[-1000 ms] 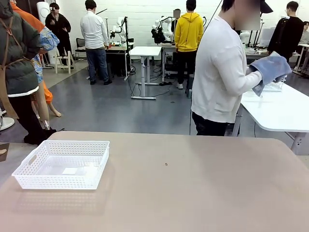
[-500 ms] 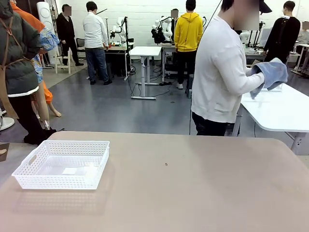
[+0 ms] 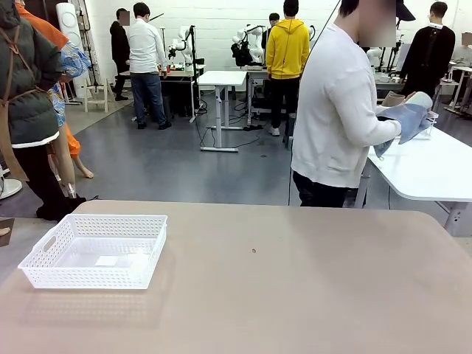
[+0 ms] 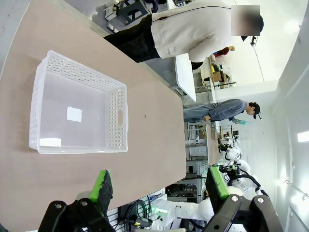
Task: Clean and organize the cups into the basket.
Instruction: Pick up the Organizing basket and move it to the center of the table, then pick up the Reusable plastic cup from the right side of the table and place it inside the Organizing basket.
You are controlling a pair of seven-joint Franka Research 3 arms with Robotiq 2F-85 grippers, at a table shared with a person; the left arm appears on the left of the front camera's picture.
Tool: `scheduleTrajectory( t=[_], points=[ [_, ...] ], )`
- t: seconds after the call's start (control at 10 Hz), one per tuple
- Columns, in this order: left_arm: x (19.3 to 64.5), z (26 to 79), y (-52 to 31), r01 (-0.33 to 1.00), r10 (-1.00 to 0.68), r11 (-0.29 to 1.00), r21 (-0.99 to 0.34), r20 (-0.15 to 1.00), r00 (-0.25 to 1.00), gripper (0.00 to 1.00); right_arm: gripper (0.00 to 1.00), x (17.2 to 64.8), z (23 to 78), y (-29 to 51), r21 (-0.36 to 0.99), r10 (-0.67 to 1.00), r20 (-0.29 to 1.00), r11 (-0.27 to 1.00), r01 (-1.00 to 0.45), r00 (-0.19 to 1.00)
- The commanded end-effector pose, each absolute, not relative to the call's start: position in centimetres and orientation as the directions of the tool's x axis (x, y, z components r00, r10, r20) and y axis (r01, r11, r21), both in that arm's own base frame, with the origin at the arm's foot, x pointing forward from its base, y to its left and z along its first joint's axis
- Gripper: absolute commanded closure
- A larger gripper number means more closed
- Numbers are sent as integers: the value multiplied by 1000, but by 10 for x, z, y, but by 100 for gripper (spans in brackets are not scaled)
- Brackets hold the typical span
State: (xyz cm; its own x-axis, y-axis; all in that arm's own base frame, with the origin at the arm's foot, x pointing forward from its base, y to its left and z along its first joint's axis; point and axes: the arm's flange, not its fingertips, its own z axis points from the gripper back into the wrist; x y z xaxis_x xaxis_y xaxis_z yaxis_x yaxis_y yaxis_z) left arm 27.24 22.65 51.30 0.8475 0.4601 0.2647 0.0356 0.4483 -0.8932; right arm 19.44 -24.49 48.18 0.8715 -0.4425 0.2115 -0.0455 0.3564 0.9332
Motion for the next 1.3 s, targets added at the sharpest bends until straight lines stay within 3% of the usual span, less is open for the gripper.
scheduleTrajectory(
  t=[0.0, 1.2],
  points=[
    [273, 514, 227, 36, 461, 455, -890, 270, 845, 0, 0, 196, 483, -244, 935, -440, 218, 350, -57, 871],
    [273, 514, 227, 36, 461, 455, -890, 270, 845, 0, 0, 196, 483, -244, 935, -440, 218, 350, -57, 871]
  ],
)
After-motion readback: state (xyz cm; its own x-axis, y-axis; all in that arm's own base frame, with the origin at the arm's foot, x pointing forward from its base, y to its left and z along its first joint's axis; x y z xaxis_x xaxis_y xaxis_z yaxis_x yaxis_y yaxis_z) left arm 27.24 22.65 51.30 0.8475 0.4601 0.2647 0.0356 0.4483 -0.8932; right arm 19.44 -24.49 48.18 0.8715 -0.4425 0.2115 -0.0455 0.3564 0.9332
